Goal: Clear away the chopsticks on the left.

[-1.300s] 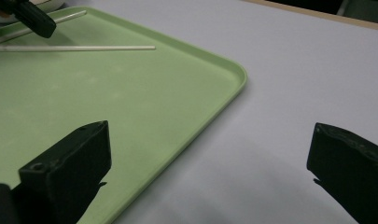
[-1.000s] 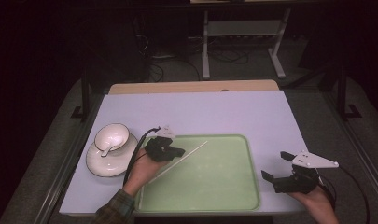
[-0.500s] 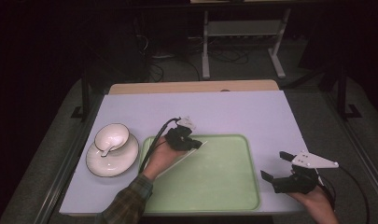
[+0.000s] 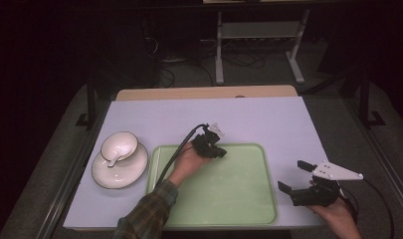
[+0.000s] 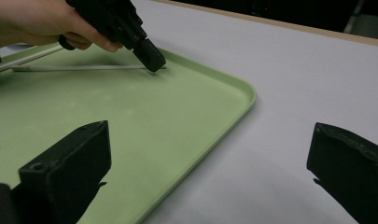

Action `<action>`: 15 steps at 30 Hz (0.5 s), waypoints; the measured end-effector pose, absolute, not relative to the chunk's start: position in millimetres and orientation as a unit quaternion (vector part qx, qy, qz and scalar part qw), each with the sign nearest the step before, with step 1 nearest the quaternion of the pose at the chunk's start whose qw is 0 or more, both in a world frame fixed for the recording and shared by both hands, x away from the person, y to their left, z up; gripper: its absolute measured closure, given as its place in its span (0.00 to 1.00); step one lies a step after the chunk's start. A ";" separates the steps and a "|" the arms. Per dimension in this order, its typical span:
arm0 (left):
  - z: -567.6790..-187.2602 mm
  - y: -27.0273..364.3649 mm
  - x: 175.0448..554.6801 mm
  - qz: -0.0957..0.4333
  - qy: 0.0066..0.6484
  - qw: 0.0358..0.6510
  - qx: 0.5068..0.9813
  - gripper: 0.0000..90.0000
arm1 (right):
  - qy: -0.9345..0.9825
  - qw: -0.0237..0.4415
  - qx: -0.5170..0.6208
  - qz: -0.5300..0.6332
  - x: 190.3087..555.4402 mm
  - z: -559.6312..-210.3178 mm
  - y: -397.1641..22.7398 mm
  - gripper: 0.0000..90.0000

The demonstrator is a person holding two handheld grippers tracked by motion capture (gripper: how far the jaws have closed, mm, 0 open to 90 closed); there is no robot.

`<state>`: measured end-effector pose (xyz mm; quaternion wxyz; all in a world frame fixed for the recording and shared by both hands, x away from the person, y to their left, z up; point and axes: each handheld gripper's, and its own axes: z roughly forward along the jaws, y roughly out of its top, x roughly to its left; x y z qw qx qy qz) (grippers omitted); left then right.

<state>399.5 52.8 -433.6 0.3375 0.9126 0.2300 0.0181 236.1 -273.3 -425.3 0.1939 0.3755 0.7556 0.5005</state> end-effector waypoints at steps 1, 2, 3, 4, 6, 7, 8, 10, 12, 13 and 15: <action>-434.4 52.2 400.0 0.019 0.229 0.336 0.914 1.00 | 0.755 0.193 0.375 0.501 236.3 -425.6 -273.3 0.00; -435.3 51.7 400.2 0.019 0.230 0.336 0.913 1.00 | 0.755 0.193 0.375 0.502 236.3 -425.7 -273.1 0.00; -435.3 51.7 400.2 0.019 0.230 0.336 0.913 1.00 | 0.755 0.193 0.375 0.502 236.3 -425.7 -273.1 0.00; -437.1 51.5 401.3 0.018 0.233 0.338 0.912 1.00 | 0.756 0.192 0.374 0.502 236.3 -425.7 -272.8 0.00; -436.9 51.8 402.0 0.022 0.232 0.336 0.913 1.00 | 0.755 0.192 0.374 0.503 236.1 -425.4 -272.7 0.00; -436.8 52.2 402.3 0.023 0.233 0.335 0.913 1.00 | 0.755 0.192 0.374 0.503 236.1 -425.4 -272.7 0.00; -436.8 52.6 402.2 0.024 0.236 0.336 0.912 1.00 | 0.755 0.191 0.374 0.503 236.1 -425.5 -272.7 0.00; -436.3 54.1 402.7 0.027 0.239 0.333 0.912 1.00 | 0.755 0.191 0.374 0.503 236.2 -425.7 -272.7 0.00; -435.9 56.2 403.6 0.031 0.244 0.331 0.911 1.00 | 0.756 0.190 0.374 0.503 236.3 -425.9 -272.7 0.00; -435.8 57.4 403.9 0.032 0.247 0.330 0.911 1.00 | 0.756 0.190 0.374 0.502 236.3 -425.9 -272.6 0.00; -436.0 60.6 404.6 0.031 0.251 0.331 0.909 1.00 | 0.757 0.187 0.375 0.501 236.4 -426.1 -272.3 0.00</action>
